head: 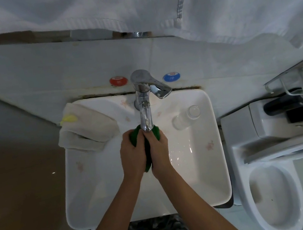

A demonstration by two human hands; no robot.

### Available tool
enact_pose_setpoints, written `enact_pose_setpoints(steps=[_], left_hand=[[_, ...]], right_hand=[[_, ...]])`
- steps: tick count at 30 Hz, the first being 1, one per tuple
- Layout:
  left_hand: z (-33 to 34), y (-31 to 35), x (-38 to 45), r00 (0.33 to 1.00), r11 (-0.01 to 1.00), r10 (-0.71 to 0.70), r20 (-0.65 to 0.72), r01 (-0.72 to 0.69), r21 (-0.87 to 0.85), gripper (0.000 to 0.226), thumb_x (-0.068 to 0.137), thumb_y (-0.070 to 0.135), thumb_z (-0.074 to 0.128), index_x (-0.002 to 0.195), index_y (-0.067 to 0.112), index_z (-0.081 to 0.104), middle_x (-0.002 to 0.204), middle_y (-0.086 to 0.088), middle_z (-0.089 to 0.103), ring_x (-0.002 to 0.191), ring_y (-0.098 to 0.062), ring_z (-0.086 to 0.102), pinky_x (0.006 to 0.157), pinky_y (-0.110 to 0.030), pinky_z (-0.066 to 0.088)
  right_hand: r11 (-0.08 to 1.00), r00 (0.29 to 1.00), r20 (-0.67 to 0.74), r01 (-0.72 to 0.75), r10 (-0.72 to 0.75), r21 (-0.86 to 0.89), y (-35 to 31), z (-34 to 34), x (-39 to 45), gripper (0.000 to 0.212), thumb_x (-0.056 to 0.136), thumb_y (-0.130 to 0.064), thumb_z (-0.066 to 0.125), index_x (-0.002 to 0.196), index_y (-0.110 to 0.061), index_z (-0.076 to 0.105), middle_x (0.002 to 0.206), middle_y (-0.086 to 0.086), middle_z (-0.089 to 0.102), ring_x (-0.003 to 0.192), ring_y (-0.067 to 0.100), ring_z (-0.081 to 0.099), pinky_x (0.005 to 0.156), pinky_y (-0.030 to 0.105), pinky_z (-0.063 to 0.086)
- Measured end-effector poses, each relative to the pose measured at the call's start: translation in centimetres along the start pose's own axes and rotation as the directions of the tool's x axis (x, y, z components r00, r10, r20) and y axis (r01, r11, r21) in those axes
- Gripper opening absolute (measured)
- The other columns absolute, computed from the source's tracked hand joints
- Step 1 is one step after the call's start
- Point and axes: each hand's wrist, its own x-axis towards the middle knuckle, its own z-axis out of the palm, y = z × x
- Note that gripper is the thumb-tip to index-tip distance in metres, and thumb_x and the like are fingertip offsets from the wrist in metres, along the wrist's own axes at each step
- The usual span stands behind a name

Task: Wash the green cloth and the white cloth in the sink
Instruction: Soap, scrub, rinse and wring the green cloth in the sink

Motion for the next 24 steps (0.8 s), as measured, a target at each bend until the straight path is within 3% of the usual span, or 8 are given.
enact_pose_setpoints(steps=[4, 7, 10, 13, 16, 18, 21, 24], left_hand=[[0.3, -0.5, -0.5, 0.999, 1.000, -0.031, 0.028, 0.031, 0.001, 0.026, 0.091, 0.041, 0.053, 0.094, 0.016, 0.059, 0.077, 0.000, 0.065, 0.064, -0.007, 0.062, 0.055, -0.018, 0.045], [0.6, -0.3, -0.5, 0.997, 0.995, 0.074, 0.005, -0.075, 0.065, 0.024, 0.094, 0.033, 0.051, 0.074, 0.022, 0.057, 0.064, 0.003, 0.061, 0.053, -0.007, 0.057, 0.047, -0.011, 0.041], [0.7, -0.6, -0.1, 0.988, 0.979, 0.154, 0.009, -0.154, 0.131, 0.031, 0.096, 0.022, 0.048, 0.067, 0.022, 0.056, 0.056, 0.003, 0.058, 0.049, -0.012, 0.054, 0.048, -0.021, 0.040], [0.7, -0.9, 0.1, 0.986, 0.974, 0.166, -0.014, -0.161, 0.158, 0.035, 0.097, 0.016, 0.046, 0.063, 0.019, 0.053, 0.054, 0.003, 0.055, 0.049, -0.015, 0.053, 0.050, -0.022, 0.038], [0.7, -1.1, 0.4, 0.990, 0.983, 0.140, -0.018, -0.136, 0.126, 0.032, 0.099, 0.019, 0.042, 0.070, 0.015, 0.054, 0.060, -0.004, 0.058, 0.053, -0.019, 0.055, 0.053, -0.026, 0.042], [0.6, -0.7, 0.4, 0.994, 0.992, 0.112, -0.014, -0.111, 0.062, 0.026, 0.099, 0.020, 0.041, 0.078, 0.012, 0.054, 0.066, -0.005, 0.059, 0.057, -0.018, 0.056, 0.055, -0.027, 0.045], [0.5, 0.2, 0.4, 0.995, 0.997, 0.078, -0.054, -0.078, 0.007, 0.015, 0.099, 0.021, 0.044, 0.094, 0.010, 0.053, 0.078, 0.002, 0.059, 0.071, -0.011, 0.059, 0.064, -0.021, 0.046], [0.8, 0.6, 0.4, 0.997, 0.998, 0.017, -0.078, -0.021, -0.061, 0.010, 0.097, 0.022, 0.047, 0.106, 0.018, 0.047, 0.093, 0.005, 0.058, 0.084, -0.010, 0.059, 0.076, -0.025, 0.049]], right_hand=[[0.998, 0.998, -0.055, -0.002, 0.005, 0.058, 0.1, -0.2, 0.2, 0.027, 0.077, -0.021, 0.067, 0.059, -0.015, 0.049, 0.056, 0.005, 0.043, 0.055, 0.018, 0.046, 0.054, 0.030, 0.043], [0.999, 0.995, -0.095, 0.030, -0.027, 0.031, 0.1, -0.4, 0.6, 0.031, 0.080, -0.016, 0.063, 0.055, -0.016, 0.046, 0.054, 0.005, 0.039, 0.058, 0.021, 0.041, 0.057, 0.035, 0.039], [0.997, 0.992, -0.112, 0.059, -0.063, -0.040, -0.2, -0.4, 1.0, 0.038, 0.083, -0.016, 0.059, 0.048, -0.022, 0.044, 0.054, 0.003, 0.036, 0.061, 0.021, 0.036, 0.062, 0.037, 0.035], [0.991, 0.989, -0.116, 0.082, -0.094, -0.108, -0.3, -0.3, 1.2, 0.042, 0.089, -0.015, 0.056, 0.049, -0.022, 0.050, 0.052, 0.001, 0.042, 0.057, 0.016, 0.042, 0.060, 0.035, 0.039], [0.979, 0.979, -0.138, 0.129, -0.152, -0.159, -0.2, 0.0, 1.4, 0.029, 0.093, -0.019, 0.055, 0.065, -0.014, 0.052, 0.059, 0.001, 0.046, 0.060, 0.014, 0.045, 0.061, 0.032, 0.041], [0.971, 0.977, -0.121, 0.149, -0.174, -0.189, -0.6, 0.1, 1.2, 0.010, 0.094, -0.020, 0.056, 0.089, -0.011, 0.055, 0.072, -0.004, 0.054, 0.067, 0.008, 0.054, 0.066, 0.024, 0.045], [0.980, 0.989, -0.082, 0.111, -0.126, -0.165, -0.4, -0.3, 1.1, 0.034, 0.096, -0.021, 0.057, 0.127, -0.018, 0.043, 0.094, -0.015, 0.054, 0.082, -0.008, 0.057, 0.076, 0.013, 0.044], [0.981, 0.987, -0.043, 0.151, -0.157, -0.124, 0.3, -0.8, 0.2, 0.059, 0.094, -0.023, 0.061, 0.144, -0.028, 0.030, 0.116, -0.020, 0.049, 0.103, -0.005, 0.054, 0.089, 0.016, 0.045]])
